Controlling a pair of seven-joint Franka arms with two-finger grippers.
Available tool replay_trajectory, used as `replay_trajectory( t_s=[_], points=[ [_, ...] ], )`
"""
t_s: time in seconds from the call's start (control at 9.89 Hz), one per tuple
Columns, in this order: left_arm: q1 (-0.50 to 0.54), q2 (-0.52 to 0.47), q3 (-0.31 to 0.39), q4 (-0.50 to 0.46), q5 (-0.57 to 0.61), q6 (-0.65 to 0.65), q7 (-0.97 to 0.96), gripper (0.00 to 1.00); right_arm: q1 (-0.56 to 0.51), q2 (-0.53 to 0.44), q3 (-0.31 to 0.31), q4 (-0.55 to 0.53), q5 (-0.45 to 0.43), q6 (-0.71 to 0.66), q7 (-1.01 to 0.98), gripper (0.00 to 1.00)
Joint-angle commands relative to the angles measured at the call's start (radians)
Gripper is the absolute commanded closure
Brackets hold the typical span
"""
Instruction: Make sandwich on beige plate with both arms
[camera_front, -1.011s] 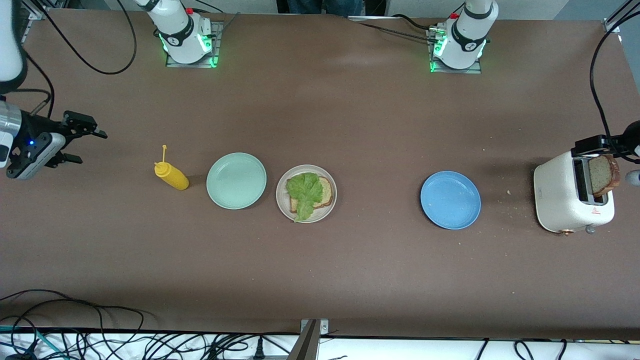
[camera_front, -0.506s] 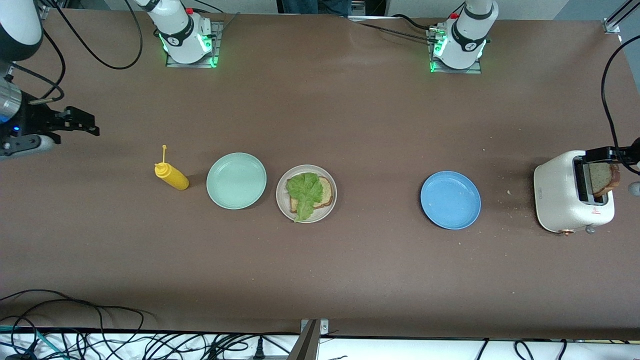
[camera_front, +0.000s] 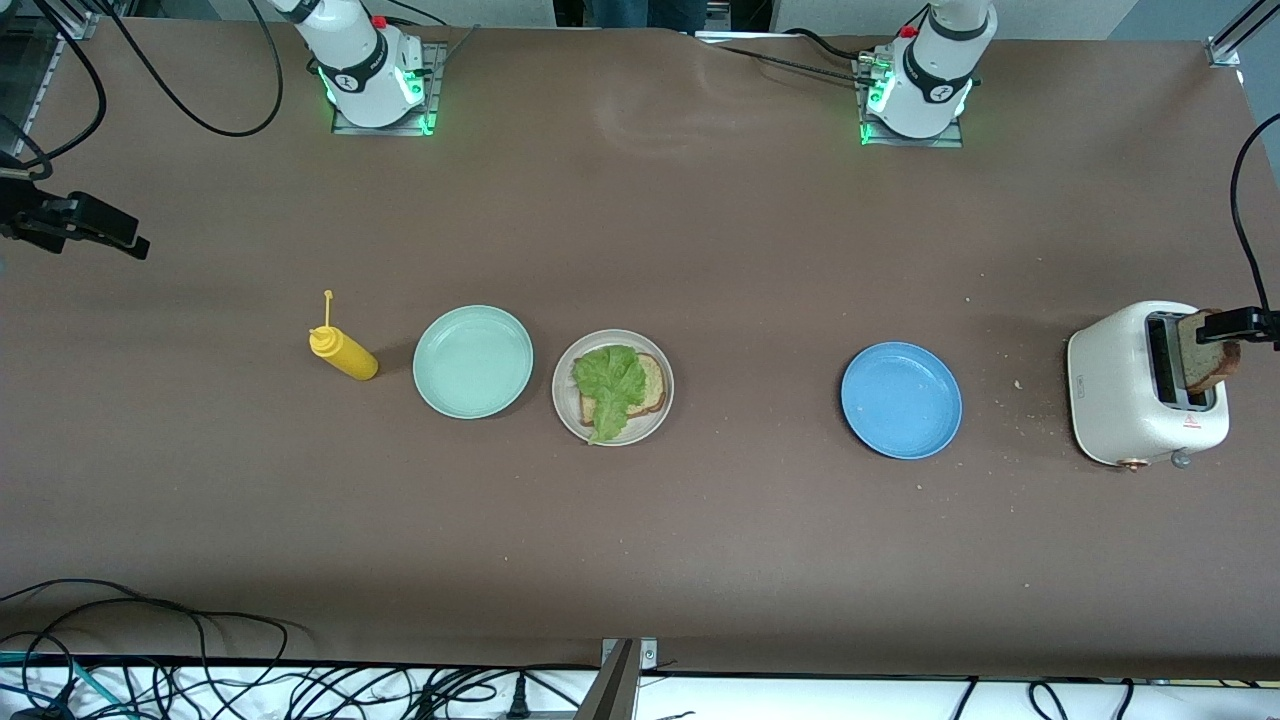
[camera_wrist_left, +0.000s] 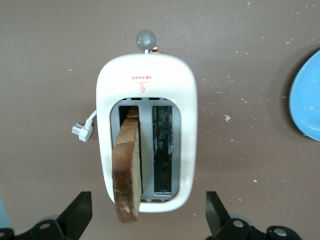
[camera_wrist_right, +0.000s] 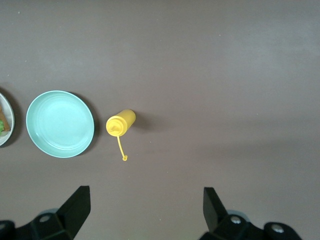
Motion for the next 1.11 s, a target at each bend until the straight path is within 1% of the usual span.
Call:
replay_trajectory(
  t_s=[0.0, 0.1, 0.4, 0.51, 0.61, 0.71, 1.01],
  points=[
    [0.026, -0.015, -0.013, -0.049, 0.034, 0.048, 0.032, 0.0, 0.031, 0.044, -0.025, 0.038, 0.042, 0.009, 0.016, 0.0],
    [0.032, -0.018, -0.013, -0.075, 0.034, 0.07, 0.043, 0.0, 0.024, 0.048, -0.045, 0.043, 0.051, 0.031, 0.027, 0.0],
    [0.077, -0.026, -0.014, -0.167, 0.034, 0.185, 0.074, 0.0, 0.015, 0.039, -0.033, 0.048, 0.033, 0.028, 0.029, 0.0],
    [0.078, -0.026, -0.013, -0.179, 0.032, 0.197, 0.074, 0.21, 0.016, 0.017, 0.022, 0.037, -0.048, 0.02, 0.033, 0.0],
    [0.078, -0.026, -0.014, -0.179, 0.032, 0.196, 0.074, 0.83, 0.013, 0.016, 0.047, 0.041, -0.076, 0.008, 0.041, 0.0],
    [0.078, -0.027, -0.014, -0.179, 0.032, 0.191, 0.086, 1.0, 0.013, 0.016, 0.043, 0.042, -0.062, 0.007, 0.043, 0.0],
    [0.075, -0.026, -0.019, -0.168, 0.032, 0.188, 0.1, 1.0, 0.019, 0.017, 0.033, 0.045, -0.032, -0.027, 0.052, 0.0]
  ],
)
